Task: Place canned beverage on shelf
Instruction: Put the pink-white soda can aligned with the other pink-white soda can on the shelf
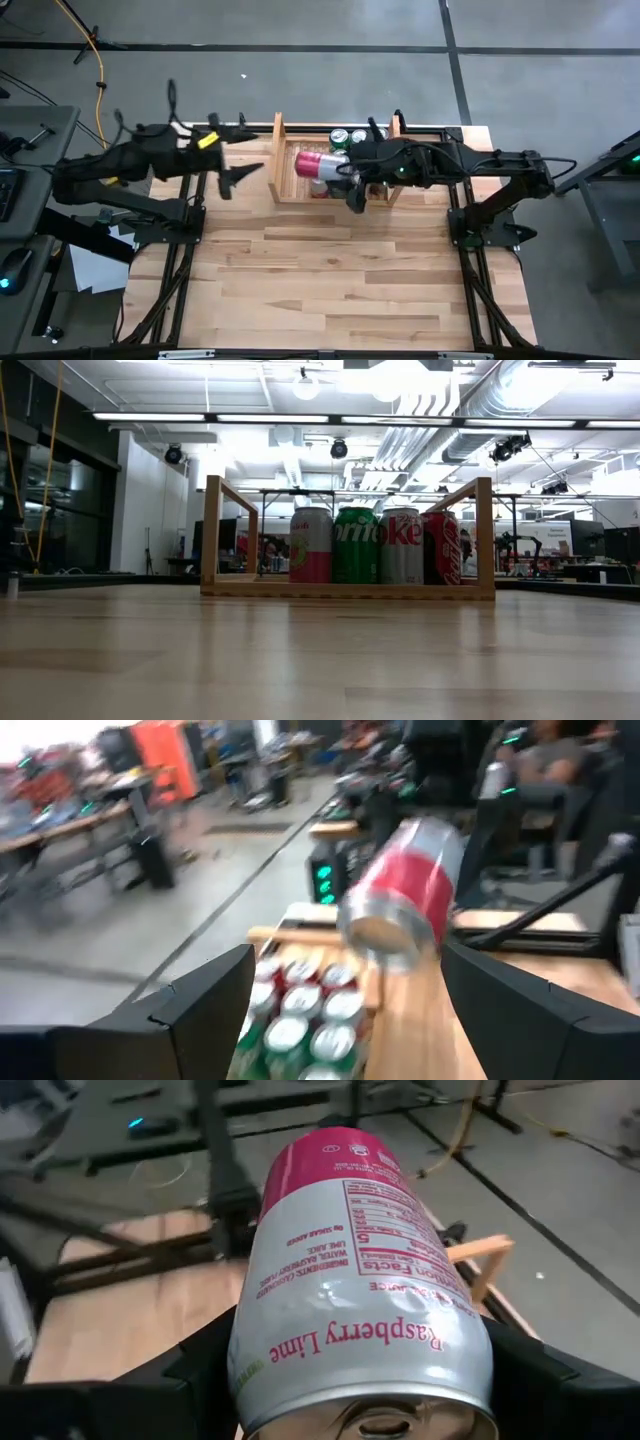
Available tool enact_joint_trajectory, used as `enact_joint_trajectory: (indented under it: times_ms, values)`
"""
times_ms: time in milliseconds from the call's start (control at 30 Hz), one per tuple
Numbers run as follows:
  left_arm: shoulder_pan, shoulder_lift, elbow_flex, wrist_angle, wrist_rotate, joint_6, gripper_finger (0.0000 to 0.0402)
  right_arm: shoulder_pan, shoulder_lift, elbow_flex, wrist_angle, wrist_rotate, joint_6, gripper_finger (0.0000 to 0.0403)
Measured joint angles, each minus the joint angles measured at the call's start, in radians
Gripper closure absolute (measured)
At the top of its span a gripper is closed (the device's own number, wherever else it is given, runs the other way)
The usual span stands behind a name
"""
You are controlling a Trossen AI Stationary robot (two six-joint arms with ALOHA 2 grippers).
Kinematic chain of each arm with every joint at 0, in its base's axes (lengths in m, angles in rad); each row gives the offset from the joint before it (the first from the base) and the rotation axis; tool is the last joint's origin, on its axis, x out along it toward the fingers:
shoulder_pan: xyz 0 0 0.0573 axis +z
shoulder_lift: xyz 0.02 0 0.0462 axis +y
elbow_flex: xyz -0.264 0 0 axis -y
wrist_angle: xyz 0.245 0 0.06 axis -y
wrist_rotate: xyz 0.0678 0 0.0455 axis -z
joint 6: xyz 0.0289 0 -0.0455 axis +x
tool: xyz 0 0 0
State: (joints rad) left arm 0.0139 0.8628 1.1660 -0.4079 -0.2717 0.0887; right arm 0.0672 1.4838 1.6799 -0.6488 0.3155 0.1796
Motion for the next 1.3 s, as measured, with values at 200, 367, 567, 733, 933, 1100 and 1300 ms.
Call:
enact_joint_trajectory:
  times_ms: [200, 367, 567, 733, 933, 1100, 1300]
  values:
    - [0.001, -0.039, 0.0, -0.198, -0.166, -0.14, 0.0092, -0.148, 0.089, 0.07, -0.087, -0.06, 0.082, 0.0124]
    - [0.001, -0.025, 0.0, -0.288, -0.186, -0.206, 0.0092, -0.231, 0.287, 0.311, -0.313, -0.089, 0.029, 0.0124]
    - [0.001, -0.004, -0.017, -0.333, -0.187, -0.281, 0.0092, -0.311, 0.561, 0.604, -0.584, -0.122, -0.005, 0.0124]
    - [0.001, 0.006, -0.042, -0.341, -0.187, -0.336, 0.0092, -0.351, 0.664, 0.628, -0.644, -0.146, 0.002, 0.0124]
    - [0.001, 0.017, -0.047, -0.333, -0.186, -0.349, 0.0092, -0.372, 0.69, 0.565, -0.649, -0.209, 0.024, 0.0124]
    - [0.001, 0.043, -0.047, -0.299, -0.209, -0.318, 0.0092, -0.359, 0.688, 0.613, -0.595, -0.194, -0.03, 0.0124]
    - [0.001, 0.098, -0.047, -0.205, -0.203, -0.185, 0.0092, -0.303, 0.585, 0.637, -0.516, -0.19, -0.187, 0.0124]
